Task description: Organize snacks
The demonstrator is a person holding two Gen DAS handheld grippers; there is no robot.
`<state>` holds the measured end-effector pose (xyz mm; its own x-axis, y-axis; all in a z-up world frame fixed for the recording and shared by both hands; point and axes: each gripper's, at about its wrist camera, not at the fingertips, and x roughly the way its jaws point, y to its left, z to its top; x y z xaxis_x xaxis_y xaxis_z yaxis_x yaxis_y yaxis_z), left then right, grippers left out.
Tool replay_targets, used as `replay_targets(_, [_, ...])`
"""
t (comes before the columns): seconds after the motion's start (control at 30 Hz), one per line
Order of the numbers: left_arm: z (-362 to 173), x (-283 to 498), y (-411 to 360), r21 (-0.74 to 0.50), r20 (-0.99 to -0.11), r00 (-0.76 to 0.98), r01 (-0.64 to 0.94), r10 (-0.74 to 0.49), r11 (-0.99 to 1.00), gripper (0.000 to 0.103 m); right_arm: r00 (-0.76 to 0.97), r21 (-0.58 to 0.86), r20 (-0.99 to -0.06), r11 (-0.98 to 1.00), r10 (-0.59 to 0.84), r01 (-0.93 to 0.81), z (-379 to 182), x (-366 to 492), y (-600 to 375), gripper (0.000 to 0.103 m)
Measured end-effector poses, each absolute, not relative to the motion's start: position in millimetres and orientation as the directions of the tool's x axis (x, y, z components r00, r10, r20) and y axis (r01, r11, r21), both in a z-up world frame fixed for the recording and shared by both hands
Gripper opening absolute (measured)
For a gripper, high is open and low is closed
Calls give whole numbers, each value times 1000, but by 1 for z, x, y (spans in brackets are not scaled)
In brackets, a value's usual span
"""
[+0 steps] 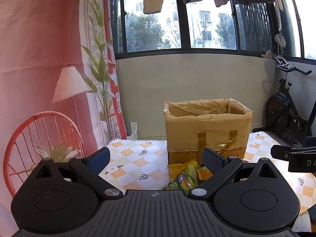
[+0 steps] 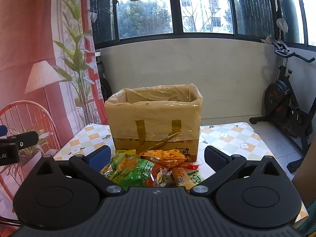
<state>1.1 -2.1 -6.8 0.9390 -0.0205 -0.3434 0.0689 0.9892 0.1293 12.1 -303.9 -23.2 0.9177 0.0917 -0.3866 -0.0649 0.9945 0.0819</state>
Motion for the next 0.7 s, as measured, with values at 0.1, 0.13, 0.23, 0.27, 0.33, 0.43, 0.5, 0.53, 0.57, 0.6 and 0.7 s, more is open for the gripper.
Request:
replay_targets(0.1, [-6, 1, 0, 127, -335, 942, 64, -18, 990, 100, 918, 89, -386, 994, 91, -61, -23, 12, -305, 103])
replay_targets(0.13, [-6, 1, 0, 128, -335, 942, 63, -17, 990, 100, 918, 92, -387, 994, 92, -61, -24, 12, -306, 103])
replay_targets(0.23, [-7, 2, 0, 124, -339, 941, 61, -15, 990, 100, 913, 95, -397, 993, 97, -64, -26, 14, -306, 103])
replay_targets(0.27, [-7, 1, 0, 121, -338, 941, 61, -16, 991, 100, 912, 93, -398, 994, 97, -65, -26, 14, -305, 103])
replay_targets(0.33, [-8, -1, -1, 120, -335, 942, 60, -17, 991, 100, 915, 88, -392, 994, 92, -62, -25, 13, -305, 103])
replay_targets(0.43, [-8, -1, -3, 115, -343, 939, 68, -25, 991, 100, 913, 92, -398, 994, 91, -59, -25, 13, -305, 103])
replay_targets(0.5, [-7, -1, -3, 115, -342, 939, 68, -24, 991, 100, 907, 107, -410, 992, 101, -62, -26, 14, -305, 103])
replay_targets(0.53, [-7, -1, -2, 117, -340, 940, 65, -22, 991, 100, 904, 106, -416, 993, 99, -60, -27, 15, -305, 103])
replay_targets(0.57, [-7, -1, -2, 116, -341, 940, 65, -22, 991, 100, 902, 102, -420, 993, 99, -61, -28, 15, -304, 103])
replay_targets(0.6, [-8, 0, -2, 112, -348, 937, 68, -25, 991, 100, 900, 100, -424, 993, 100, -63, -29, 15, -303, 103])
replay_targets(0.7, [-11, 1, -2, 109, -356, 934, 68, -25, 992, 100, 899, 91, -427, 993, 103, -71, -31, 15, -301, 103])
